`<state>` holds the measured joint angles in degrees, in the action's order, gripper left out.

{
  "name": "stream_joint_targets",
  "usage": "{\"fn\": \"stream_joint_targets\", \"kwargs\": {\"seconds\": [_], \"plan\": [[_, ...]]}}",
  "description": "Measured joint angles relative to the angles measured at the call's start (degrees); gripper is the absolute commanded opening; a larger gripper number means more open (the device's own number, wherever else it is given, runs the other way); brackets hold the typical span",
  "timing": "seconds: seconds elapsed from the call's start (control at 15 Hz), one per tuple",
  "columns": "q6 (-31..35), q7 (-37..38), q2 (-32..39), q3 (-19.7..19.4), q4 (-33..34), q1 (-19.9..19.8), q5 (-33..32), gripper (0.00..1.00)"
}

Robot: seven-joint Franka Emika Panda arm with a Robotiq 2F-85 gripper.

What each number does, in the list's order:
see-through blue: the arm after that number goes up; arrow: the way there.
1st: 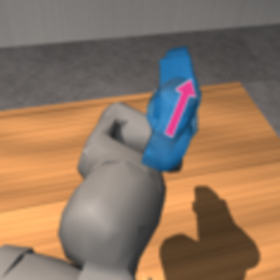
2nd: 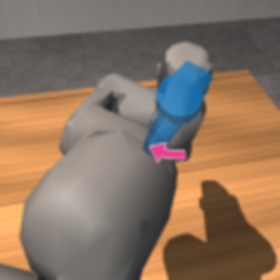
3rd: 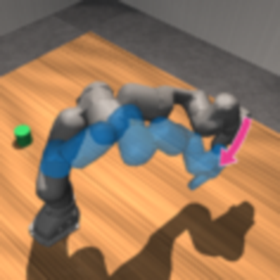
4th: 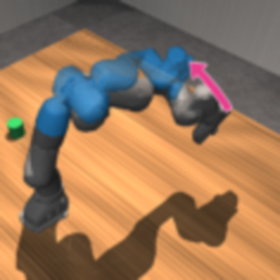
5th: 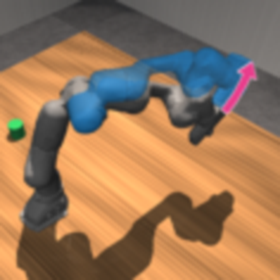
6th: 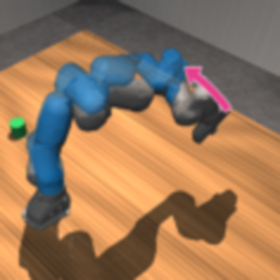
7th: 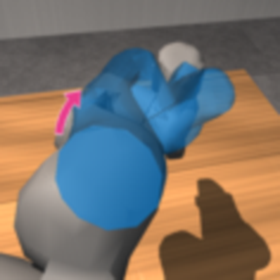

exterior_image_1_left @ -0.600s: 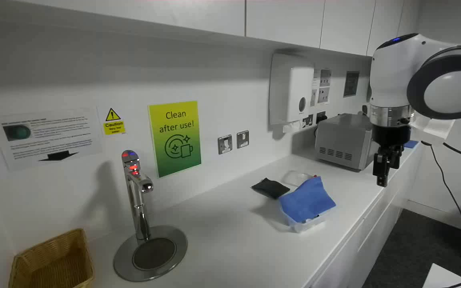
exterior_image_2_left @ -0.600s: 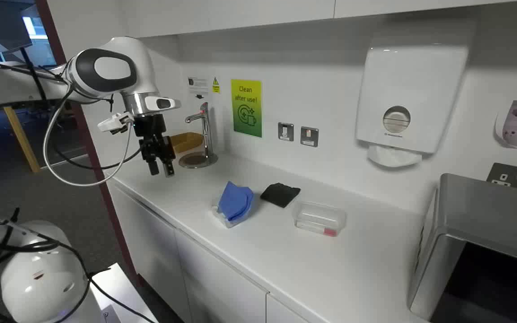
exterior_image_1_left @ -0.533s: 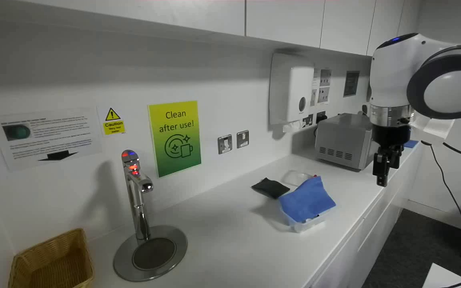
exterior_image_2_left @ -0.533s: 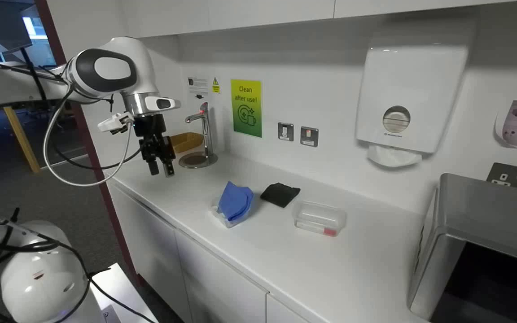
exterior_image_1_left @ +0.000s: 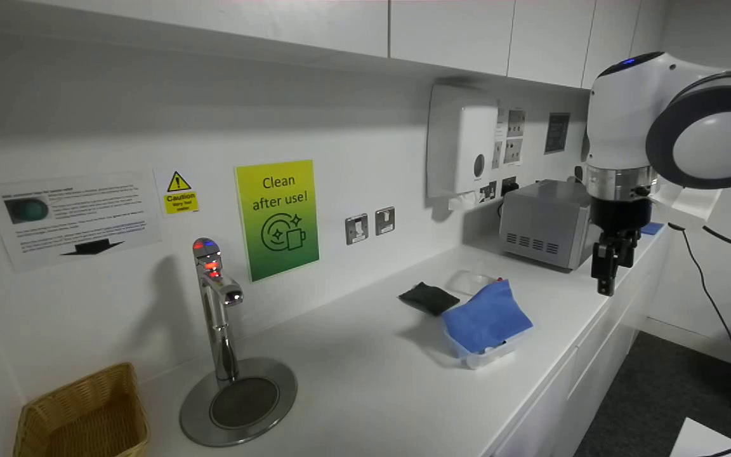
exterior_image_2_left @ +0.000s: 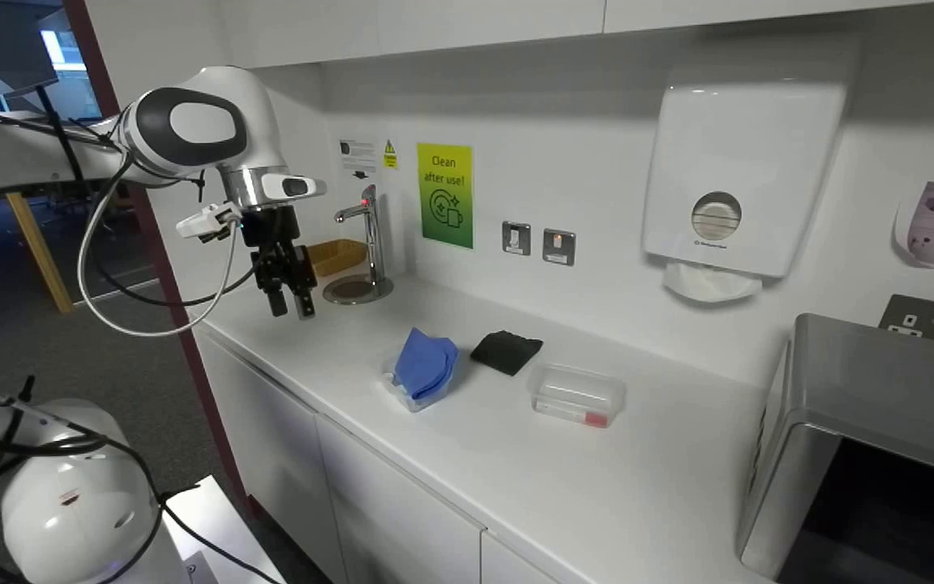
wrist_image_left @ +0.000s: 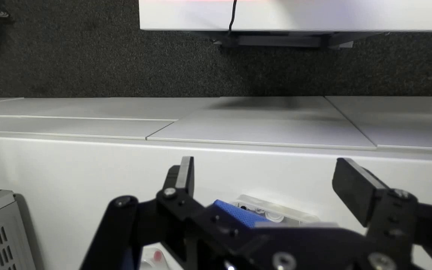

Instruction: Take the blue paper off of the bowl

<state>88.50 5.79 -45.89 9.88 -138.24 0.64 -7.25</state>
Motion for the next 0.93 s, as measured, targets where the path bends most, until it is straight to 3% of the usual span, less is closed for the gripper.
{"fn": "stream_joint_targets", "kwargs": {"seconds": [0.93], "plan": [[0.17,-0.72,0.38,-0.15,-0.1,0.51,-0.3,1.0]]}}
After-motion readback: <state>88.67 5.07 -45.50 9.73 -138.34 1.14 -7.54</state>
